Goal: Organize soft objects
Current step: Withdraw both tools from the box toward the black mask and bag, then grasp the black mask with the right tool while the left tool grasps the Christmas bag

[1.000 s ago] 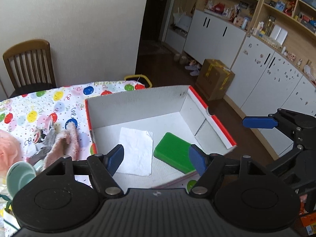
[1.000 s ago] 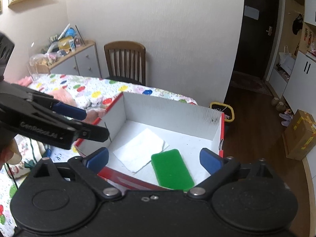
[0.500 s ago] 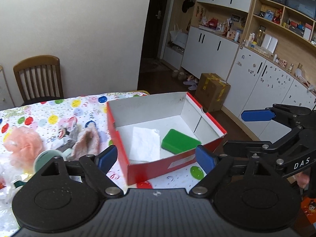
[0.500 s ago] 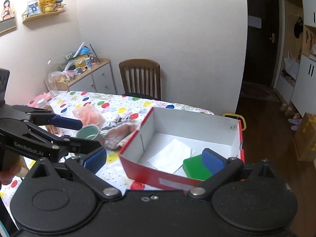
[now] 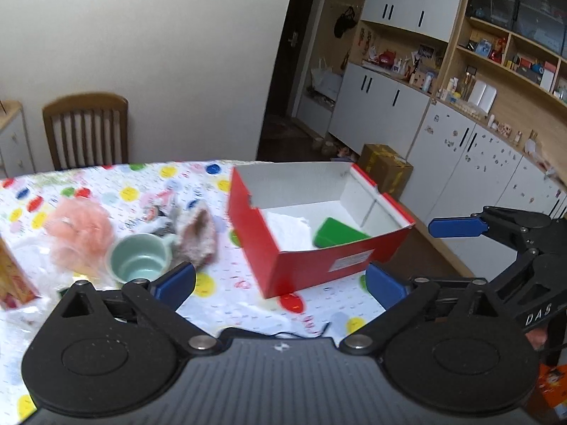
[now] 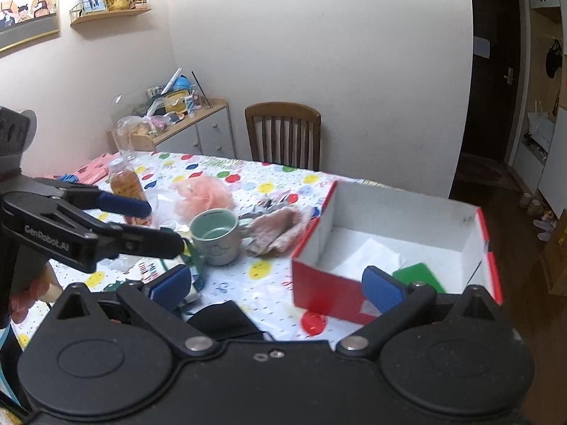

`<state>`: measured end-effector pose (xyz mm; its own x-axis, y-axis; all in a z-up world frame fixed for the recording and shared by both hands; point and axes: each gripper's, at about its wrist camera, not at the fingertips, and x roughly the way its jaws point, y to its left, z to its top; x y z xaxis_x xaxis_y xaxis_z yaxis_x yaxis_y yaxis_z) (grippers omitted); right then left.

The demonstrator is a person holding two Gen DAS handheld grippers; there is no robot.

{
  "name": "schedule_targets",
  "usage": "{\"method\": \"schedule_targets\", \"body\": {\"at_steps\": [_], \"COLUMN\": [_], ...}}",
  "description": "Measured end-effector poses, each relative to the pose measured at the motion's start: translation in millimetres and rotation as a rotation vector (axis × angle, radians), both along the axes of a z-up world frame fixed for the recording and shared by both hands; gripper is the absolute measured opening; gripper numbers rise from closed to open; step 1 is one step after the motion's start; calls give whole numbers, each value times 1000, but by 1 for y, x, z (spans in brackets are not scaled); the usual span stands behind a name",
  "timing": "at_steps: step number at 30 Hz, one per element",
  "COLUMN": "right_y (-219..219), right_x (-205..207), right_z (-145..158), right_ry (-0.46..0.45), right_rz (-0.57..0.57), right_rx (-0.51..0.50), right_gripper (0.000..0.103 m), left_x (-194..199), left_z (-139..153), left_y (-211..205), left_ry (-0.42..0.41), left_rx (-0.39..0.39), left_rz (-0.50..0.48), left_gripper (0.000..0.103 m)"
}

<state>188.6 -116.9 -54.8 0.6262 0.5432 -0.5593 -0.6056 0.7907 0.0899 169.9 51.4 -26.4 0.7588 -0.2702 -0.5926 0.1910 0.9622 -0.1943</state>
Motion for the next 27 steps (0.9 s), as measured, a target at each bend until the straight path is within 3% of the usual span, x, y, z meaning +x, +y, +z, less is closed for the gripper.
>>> {"method": "schedule_targets", "body": {"at_steps": [4,8,12,19,27], "right_y": [16,35,55,89,120], "right_x": [-8,-15,-21,-23,-19], "right_z": [-10,-21,-35,-63,-97], "right_ry": [34,63,75,118,183], "right_rz": [-12,-18,-33,-60,-95], "right_rx": [8,5,-18,-42,-105], "right_gripper": [103,103,103,102,93], "left_x": [-17,-31,-41,-51,-55], "left_z": [-3,-11,-23,-60,-102], "left_y": [22,49,69,99,119], "left_ry": [-15,-27,-31,30,91], "left_rx": [21,-8,24,60,132], "left_rz": [-1,21,28,30,13], "left_gripper": [103,103,103,103,103]}}
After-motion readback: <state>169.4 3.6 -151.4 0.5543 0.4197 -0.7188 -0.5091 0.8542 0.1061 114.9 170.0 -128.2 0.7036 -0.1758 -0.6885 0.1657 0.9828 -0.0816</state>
